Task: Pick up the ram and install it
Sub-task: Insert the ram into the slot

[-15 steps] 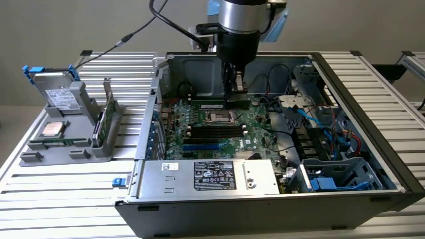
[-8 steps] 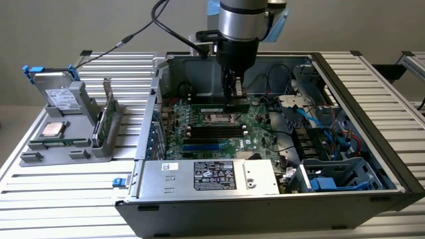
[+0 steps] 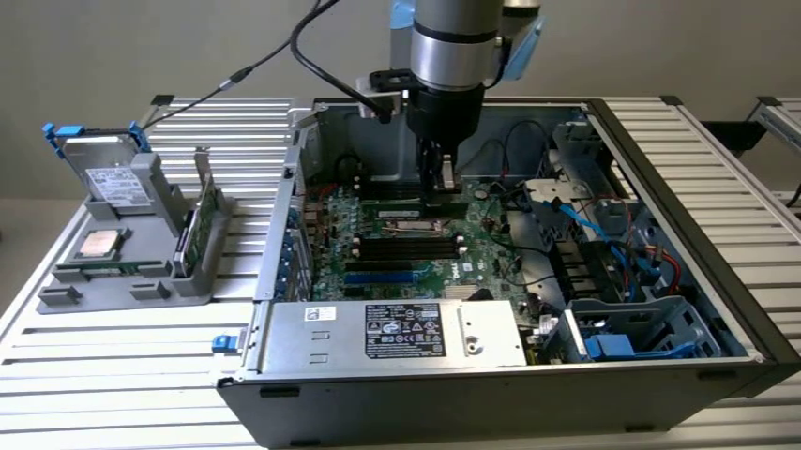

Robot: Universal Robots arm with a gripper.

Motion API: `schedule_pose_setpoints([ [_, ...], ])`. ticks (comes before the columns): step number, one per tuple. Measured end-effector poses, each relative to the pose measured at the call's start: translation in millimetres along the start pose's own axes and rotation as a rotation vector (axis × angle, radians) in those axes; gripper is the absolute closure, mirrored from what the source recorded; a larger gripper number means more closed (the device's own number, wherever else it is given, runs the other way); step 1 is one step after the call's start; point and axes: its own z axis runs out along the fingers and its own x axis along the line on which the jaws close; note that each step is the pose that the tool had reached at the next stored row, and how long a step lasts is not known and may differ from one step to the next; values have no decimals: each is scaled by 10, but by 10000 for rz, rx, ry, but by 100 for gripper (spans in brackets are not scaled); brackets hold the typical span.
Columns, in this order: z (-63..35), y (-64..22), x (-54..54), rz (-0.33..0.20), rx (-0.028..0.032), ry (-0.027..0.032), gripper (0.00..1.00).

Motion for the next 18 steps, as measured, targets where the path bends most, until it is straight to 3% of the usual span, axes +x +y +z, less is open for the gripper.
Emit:
schedule_pose_setpoints([
  [18, 322, 25, -94, 167, -7, -2, 86],
])
